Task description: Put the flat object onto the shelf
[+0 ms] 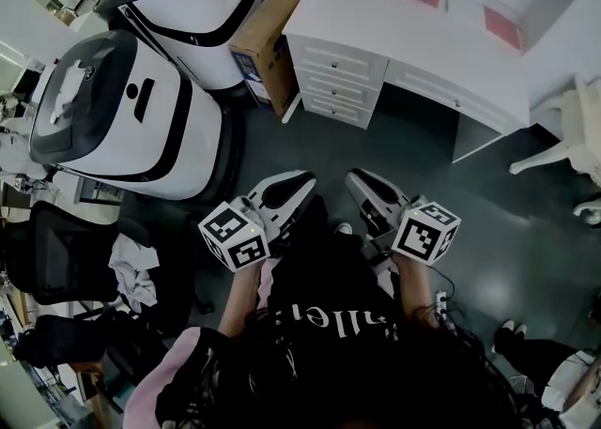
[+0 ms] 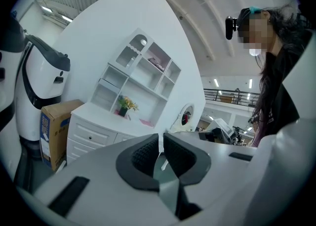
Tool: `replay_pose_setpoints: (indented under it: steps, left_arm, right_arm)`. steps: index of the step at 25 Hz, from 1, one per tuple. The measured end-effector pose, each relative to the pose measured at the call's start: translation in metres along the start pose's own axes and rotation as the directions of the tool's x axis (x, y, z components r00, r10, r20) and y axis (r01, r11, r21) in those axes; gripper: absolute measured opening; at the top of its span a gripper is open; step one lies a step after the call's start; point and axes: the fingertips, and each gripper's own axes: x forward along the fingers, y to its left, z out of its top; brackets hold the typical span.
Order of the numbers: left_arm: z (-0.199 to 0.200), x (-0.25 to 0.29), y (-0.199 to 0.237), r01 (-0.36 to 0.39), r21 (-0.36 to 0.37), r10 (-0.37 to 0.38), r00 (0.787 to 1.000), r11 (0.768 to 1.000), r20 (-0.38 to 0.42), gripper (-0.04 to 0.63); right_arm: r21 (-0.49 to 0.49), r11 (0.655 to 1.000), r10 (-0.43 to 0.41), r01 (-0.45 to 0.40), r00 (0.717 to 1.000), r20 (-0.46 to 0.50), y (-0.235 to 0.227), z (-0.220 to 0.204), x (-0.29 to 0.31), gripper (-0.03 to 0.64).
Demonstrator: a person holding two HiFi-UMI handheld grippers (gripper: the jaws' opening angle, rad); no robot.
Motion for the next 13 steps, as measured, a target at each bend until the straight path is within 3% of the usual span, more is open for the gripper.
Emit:
replay_pose_setpoints:
  steps: [13]
  left_arm:
    - [-0.003,0.007,-0.011,0.015,0.010,-0.015,0.999,1.000,-0.033,0.041]
  right_arm:
    - [0.017,1.000,0.006,-0.007,1.000,0.017,-0.002,0.001,-0.012,0.077]
